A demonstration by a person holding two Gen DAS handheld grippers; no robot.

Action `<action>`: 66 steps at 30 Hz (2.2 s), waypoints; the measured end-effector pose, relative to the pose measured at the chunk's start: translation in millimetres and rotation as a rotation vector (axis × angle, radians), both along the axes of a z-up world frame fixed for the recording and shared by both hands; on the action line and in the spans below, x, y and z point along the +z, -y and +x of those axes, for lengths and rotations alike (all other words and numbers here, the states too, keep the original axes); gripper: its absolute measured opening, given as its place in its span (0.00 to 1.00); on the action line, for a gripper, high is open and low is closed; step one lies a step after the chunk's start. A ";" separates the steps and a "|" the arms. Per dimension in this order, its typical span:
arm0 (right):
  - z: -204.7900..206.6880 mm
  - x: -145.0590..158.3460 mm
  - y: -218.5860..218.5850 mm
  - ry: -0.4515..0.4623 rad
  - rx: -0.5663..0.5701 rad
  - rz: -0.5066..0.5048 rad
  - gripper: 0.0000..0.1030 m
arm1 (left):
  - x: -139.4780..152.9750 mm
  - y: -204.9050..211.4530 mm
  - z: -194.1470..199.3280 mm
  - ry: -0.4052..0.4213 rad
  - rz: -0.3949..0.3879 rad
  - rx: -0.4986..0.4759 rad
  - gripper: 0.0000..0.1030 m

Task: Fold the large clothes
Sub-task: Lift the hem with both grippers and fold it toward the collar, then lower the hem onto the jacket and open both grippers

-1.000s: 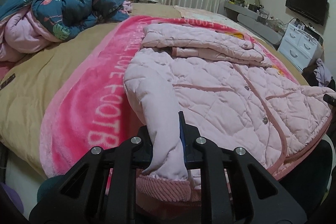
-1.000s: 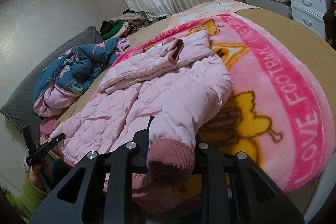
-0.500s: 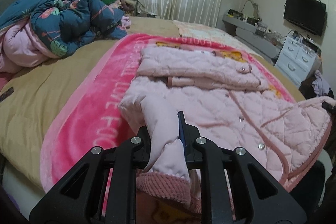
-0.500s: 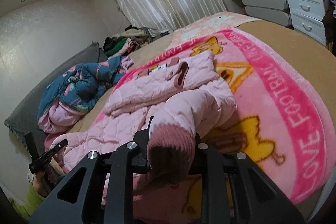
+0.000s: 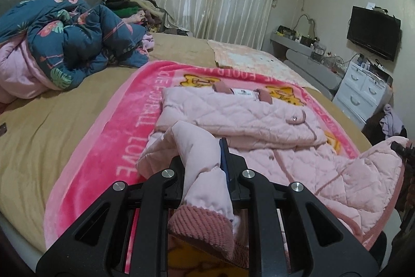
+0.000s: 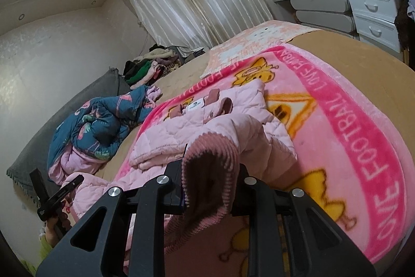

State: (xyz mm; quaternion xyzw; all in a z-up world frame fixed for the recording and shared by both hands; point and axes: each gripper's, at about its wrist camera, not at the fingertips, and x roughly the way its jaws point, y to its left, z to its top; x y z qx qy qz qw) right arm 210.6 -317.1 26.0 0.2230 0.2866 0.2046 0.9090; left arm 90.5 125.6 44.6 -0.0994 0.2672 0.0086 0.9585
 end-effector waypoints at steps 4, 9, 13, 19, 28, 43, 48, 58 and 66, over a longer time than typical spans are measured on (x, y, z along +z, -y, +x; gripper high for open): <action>15.9 8.4 -4.1 0.007 -0.009 -0.008 0.20 | 8.4 1.3 14.0 0.015 0.018 0.002 0.10; 34.0 14.6 -4.7 0.013 -0.029 -0.012 0.20 | 16.3 3.3 31.8 0.034 0.041 0.008 0.10; 44.8 16.4 -2.0 0.015 -0.047 -0.003 0.20 | 20.3 2.0 42.8 0.046 0.050 0.013 0.10; 57.7 14.4 1.8 0.008 -0.074 0.010 0.19 | 21.9 -4.4 57.9 0.052 0.041 0.020 0.10; 87.1 24.8 -3.7 0.019 -0.103 0.005 0.19 | 26.0 -18.5 89.2 0.054 0.026 0.044 0.10; 154.8 63.4 -22.4 0.063 -0.147 -0.041 0.19 | 50.3 -44.9 139.1 0.088 -0.012 0.082 0.12; 188.8 57.7 -33.1 0.041 -0.160 -0.095 0.19 | 39.0 -54.2 170.9 0.043 -0.003 0.096 0.13; 256.7 11.1 -49.2 -0.038 -0.144 -0.161 0.20 | -22.4 -68.8 229.1 -0.091 0.029 0.122 0.13; 277.4 -28.3 -42.2 -0.072 -0.139 -0.055 0.34 | -38.7 -66.1 243.7 -0.105 0.068 0.097 0.15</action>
